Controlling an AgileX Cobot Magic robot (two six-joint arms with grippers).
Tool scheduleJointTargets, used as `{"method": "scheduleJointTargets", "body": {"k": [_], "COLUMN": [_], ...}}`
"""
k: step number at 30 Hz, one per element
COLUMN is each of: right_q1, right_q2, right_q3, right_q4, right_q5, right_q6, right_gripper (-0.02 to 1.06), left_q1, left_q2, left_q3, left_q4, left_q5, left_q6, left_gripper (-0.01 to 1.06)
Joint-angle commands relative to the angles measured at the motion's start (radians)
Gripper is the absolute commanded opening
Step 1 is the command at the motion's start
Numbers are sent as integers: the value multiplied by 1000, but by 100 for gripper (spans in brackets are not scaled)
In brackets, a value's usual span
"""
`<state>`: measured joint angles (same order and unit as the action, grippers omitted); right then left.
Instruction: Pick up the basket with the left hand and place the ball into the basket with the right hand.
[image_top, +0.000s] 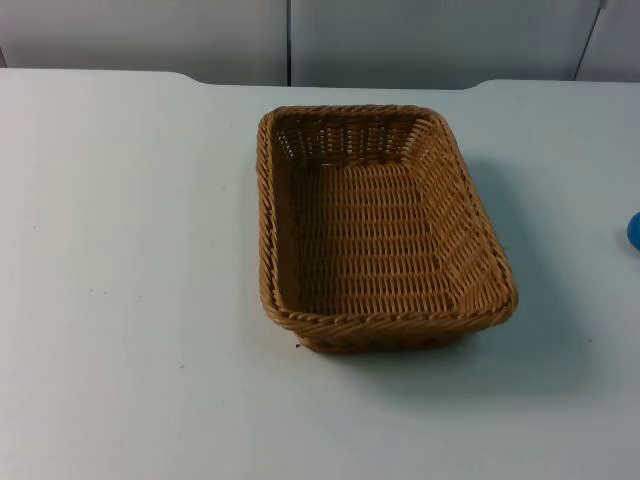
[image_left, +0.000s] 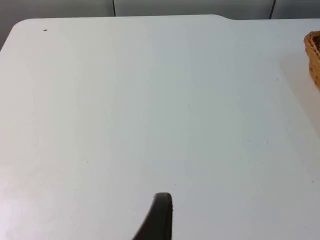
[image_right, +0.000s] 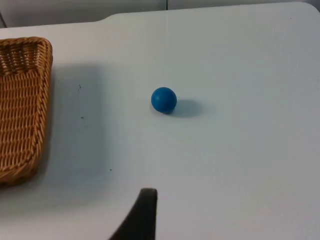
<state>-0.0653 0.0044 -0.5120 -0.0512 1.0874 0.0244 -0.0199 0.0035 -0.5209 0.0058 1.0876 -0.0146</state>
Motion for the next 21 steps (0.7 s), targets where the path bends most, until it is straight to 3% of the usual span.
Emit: {"method": "scheduleJointTargets", "body": {"k": [1,9,16,21], "right_q1": [-6,-6,-6,-6], "right_q2": [-4,-4,-4,-4], "right_q3": [4,4,4,4], "right_q4": [1,1,1,1], "right_q5": [-9,-9,-9,-9], "right_q6": [1,1,1,1], "right_gripper": [92,92,92,92], "left_q1": [5,5,5,5], "left_q2": [-4,-4,131,272], "left_q3": [7,-24,-107,-189], "left_q4": [0,-57,-83,-83], "left_q5": [-11,-18,-31,-116], "left_q6": [-6,-6,-6,-6], "left_gripper": [81,81,81,81]}}
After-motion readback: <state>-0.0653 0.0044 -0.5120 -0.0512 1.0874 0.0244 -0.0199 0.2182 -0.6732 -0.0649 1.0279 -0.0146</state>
